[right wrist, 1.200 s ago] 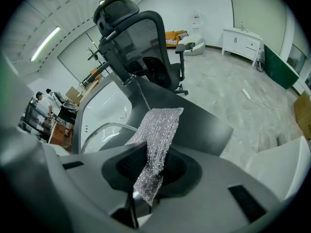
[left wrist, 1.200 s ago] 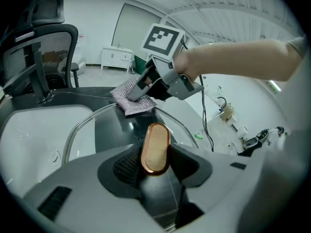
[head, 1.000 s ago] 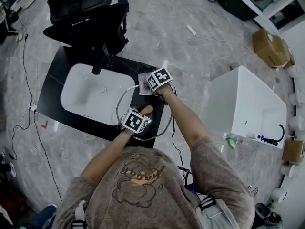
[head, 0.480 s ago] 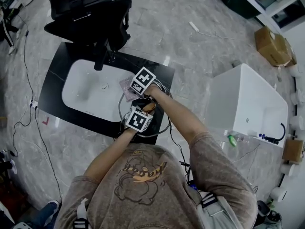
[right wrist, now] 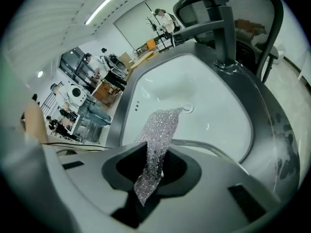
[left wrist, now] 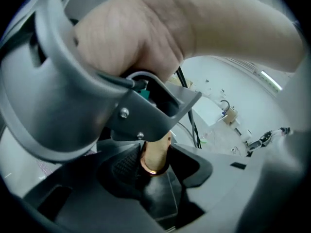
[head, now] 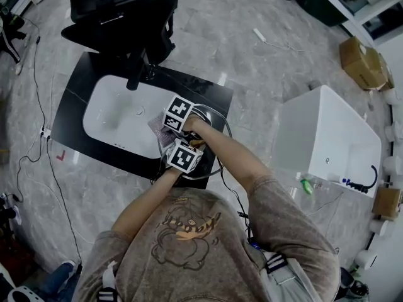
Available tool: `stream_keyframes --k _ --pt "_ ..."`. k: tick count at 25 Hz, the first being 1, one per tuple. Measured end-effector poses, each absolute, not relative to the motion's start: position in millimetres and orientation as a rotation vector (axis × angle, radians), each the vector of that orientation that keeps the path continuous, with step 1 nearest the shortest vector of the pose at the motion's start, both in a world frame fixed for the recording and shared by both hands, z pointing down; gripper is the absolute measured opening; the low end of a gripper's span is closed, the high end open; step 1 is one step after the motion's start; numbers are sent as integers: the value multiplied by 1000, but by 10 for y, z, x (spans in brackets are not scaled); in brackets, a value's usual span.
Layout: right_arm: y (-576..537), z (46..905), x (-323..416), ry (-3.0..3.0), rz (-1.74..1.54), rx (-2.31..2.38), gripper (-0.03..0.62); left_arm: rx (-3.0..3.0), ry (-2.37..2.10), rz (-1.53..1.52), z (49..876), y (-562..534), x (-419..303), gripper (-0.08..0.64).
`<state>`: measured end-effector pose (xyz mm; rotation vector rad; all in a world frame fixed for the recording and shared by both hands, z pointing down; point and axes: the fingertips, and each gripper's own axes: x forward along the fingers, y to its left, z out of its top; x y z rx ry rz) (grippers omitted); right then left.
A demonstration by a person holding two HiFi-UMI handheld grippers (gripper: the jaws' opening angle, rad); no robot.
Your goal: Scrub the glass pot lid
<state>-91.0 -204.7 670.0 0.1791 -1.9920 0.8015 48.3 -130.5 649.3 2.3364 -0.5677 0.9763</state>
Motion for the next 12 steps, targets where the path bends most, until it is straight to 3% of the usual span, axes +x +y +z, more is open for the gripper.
stream_keyframes --k 12 --pt "-2067 6668 -864 -2031 913 244 91 2284 -605 931 6464 -1292 445 202"
